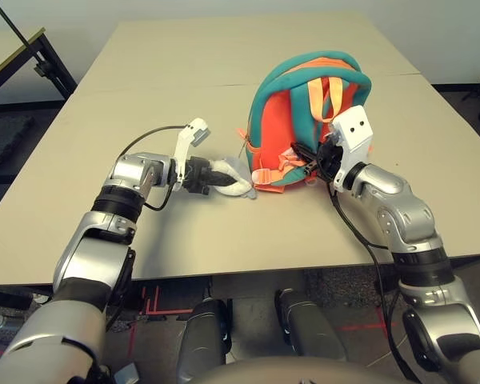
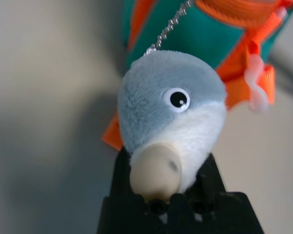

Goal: Put the pencil case into the backpack and zip it.

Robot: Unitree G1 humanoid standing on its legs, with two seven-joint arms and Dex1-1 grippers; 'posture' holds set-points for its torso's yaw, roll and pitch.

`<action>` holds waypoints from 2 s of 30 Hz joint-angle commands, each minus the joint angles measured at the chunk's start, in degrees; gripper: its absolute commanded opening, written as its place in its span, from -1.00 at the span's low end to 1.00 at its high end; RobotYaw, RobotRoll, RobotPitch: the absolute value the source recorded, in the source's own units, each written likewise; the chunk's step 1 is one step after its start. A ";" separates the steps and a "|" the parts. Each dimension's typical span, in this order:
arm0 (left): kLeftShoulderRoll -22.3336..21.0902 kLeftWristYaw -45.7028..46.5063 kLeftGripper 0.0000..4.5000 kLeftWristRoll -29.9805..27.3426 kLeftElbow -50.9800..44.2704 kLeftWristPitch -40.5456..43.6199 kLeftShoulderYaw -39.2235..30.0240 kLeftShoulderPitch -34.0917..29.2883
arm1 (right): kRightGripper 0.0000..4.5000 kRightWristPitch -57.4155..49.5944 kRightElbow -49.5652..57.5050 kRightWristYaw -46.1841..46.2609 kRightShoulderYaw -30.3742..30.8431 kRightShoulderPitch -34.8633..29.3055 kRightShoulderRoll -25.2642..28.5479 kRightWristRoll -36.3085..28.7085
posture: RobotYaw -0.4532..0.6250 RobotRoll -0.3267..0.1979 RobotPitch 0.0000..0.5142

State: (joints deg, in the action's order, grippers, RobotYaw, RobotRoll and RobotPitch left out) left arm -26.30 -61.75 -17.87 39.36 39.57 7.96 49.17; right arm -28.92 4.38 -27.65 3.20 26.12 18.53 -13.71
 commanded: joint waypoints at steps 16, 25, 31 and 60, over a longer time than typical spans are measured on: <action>1.44 5.02 1.00 -1.20 -13.58 5.37 -3.95 -4.70 | 0.99 -11.64 10.70 -4.45 -4.93 -3.05 8.13 -5.75 | -0.55 0.25 -0.56; 1.52 5.03 1.00 -1.19 -14.44 6.18 -3.96 -5.12 | 0.99 -23.35 20.47 -8.46 -15.55 -9.29 14.15 -19.81 | -0.60 0.25 -0.54; 1.58 6.46 1.00 -1.22 -13.97 5.49 -5.26 -5.19 | 0.99 -23.61 19.07 -7.05 -22.61 -14.25 14.52 -23.84 | -0.63 0.25 -0.54; 5.33 36.49 1.00 0.24 -10.40 -28.93 -25.75 -15.64 | 0.99 19.83 -22.03 4.71 -25.66 -9.02 9.33 -5.31 | -0.49 0.25 -0.52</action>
State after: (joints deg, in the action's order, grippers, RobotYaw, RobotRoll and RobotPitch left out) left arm -20.95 -27.56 -18.32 27.21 12.76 -16.33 34.58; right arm -10.95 -15.83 -23.22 -21.87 16.91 27.97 -19.78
